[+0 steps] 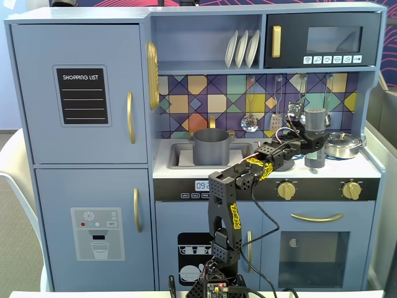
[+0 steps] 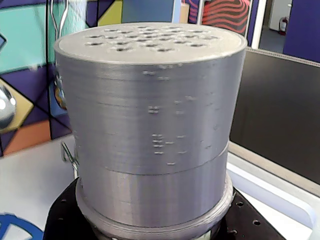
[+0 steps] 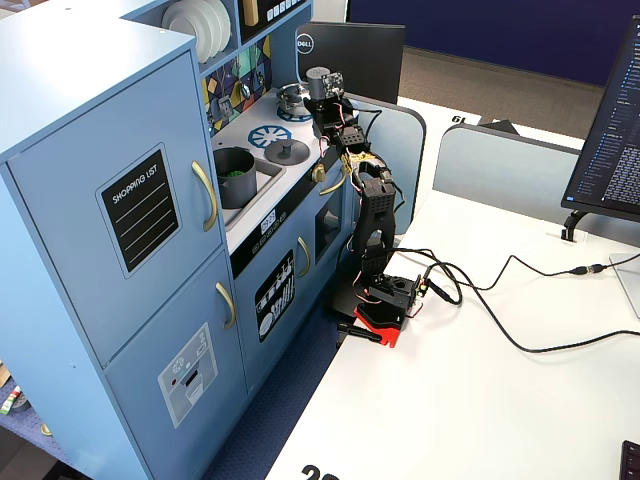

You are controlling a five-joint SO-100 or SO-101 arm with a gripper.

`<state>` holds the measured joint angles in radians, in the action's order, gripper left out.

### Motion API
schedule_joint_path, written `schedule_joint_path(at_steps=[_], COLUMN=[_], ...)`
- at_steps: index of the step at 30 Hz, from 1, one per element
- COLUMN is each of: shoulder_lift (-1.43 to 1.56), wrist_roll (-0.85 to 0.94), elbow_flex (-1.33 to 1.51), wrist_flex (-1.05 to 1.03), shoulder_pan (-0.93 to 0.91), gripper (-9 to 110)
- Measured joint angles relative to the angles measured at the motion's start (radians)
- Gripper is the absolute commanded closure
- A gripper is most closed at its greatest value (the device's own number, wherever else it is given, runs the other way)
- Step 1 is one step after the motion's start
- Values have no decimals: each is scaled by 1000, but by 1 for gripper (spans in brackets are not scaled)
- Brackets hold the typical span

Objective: Put salt in the gray recipient

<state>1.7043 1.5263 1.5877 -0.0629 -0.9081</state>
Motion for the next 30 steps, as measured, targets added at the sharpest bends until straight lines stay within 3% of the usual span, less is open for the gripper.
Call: schedule_joint_path(at_steps=[30], shoulder_lift=[0], wrist_roll=[-20], elbow_flex=[135], wrist_flex=[141], shoulder_pan=[18], gripper=[101])
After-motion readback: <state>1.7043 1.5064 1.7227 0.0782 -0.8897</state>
